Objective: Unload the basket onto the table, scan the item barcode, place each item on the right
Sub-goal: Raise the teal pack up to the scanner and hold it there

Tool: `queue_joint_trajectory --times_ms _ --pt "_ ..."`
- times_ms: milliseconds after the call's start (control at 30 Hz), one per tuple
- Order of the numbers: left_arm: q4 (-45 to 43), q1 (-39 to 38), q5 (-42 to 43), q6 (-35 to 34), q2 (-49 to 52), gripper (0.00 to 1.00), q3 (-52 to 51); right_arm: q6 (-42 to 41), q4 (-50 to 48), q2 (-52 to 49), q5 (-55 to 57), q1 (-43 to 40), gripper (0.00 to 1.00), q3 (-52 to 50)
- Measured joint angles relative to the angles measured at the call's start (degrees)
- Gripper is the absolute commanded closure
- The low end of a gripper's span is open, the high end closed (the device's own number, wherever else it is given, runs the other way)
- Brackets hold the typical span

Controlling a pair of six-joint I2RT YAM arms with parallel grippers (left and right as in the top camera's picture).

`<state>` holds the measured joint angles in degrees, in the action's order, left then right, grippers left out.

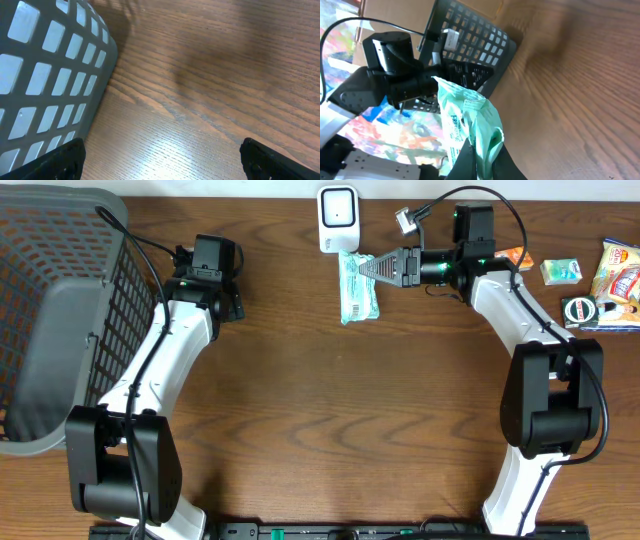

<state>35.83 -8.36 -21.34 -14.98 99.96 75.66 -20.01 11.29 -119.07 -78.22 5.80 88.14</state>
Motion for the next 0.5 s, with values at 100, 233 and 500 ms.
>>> queue_joint_trajectory --times_ms 100,233,500 --pt "-0.02 0.00 0.02 0.00 0.00 0.02 0.00 -0.66 -0.02 0.00 -0.22 0.00 0.99 0.00" --pt "0.00 0.00 0.00 0.00 0.00 0.02 0.00 -2.05 0.00 0.00 0.35 0.00 0.99 0.00" --pt "0.00 0.00 0.00 0.00 0.00 0.02 0.00 -3.52 0.42 0.00 5.33 0.24 0.99 0.00"
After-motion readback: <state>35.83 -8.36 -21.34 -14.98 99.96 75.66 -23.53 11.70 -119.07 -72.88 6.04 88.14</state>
